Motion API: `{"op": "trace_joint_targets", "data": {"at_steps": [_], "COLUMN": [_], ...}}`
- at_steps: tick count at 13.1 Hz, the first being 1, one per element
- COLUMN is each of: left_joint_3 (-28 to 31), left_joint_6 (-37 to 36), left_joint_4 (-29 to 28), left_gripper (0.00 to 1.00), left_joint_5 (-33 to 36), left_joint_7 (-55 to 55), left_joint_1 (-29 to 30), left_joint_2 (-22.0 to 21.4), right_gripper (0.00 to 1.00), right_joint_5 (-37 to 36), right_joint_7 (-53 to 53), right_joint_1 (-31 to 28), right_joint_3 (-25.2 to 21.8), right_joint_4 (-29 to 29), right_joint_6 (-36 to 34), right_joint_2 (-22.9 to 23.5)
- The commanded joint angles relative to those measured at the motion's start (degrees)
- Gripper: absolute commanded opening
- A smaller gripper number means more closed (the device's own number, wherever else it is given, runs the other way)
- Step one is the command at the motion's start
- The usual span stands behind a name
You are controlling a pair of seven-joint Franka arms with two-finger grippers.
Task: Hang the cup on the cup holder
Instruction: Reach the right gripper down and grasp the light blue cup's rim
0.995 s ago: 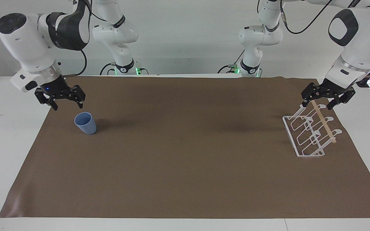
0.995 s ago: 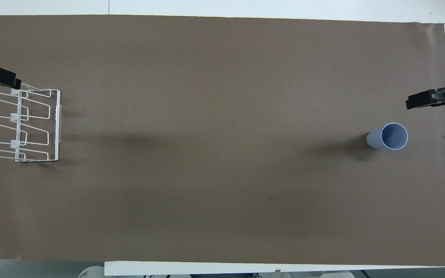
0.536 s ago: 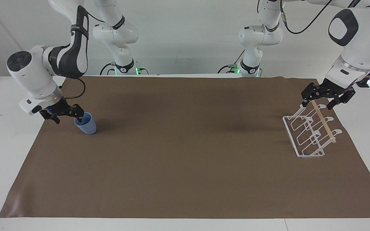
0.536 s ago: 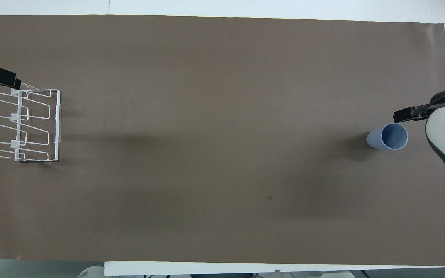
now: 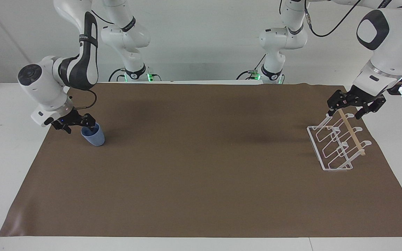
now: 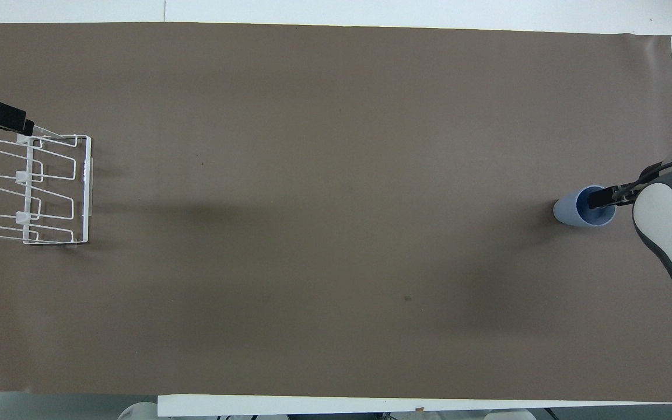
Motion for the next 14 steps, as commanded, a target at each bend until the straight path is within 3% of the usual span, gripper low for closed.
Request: {"op": "trace_joint_targets", "data": {"at_steps": [1,3,4,9,11,12,14], "left_joint_3": [0.0,0.1,0.1,-0.4,-0.5,-0.5,-0.6], "left_joint_6": [-3.0,-5.1,-7.8,-8.6,-8.9,-8.9,-8.4], "left_joint_4": [-1.8,-2.0,-1.5,-0.5,-0.5,-0.6,-0.6], "left_gripper": [1.0,1.0,1.0,1.0,1.0,1.0,1.0], "left_joint_5": [0.8,0.8,0.9,2.7,2.4,2.3,2.3], "left_joint_7": [-3.9,-10.9,-16.2,-16.1,-16.1,-16.3,-16.7], "left_joint_1": [0.2,1.9,1.8,0.9,0.9,0.9,0.9], "left_joint_2": [-1.6,-1.8,-1.9,-1.8,-1.9,-1.9,-2.3], "right_gripper": [1.0,0.98,0.92,0.4,0.11,0.03,0.0], "right_joint_5": [0.8,0.8,0.8,0.8,0.8,0.8,0.7], "right_joint_7": [-2.5,-2.2,-2.2,-2.2,-2.5,-2.5,-2.8], "right_joint_1": [-1.8,-1.6,-1.6,-1.1,-0.6,-0.5,0.5], "right_joint_3": [0.5,0.5,0.5,0.5,0.5,0.5,0.5], "right_joint_4": [-2.1,-3.4,-3.7,-4.7,-4.7,-4.5,-4.1], "right_joint_6": [1.7,5.4,6.4,6.5,6.1,6.0,4.9], "right_joint_2": [-0.7,0.2,0.5,0.5,0.5,0.5,0.5]}}
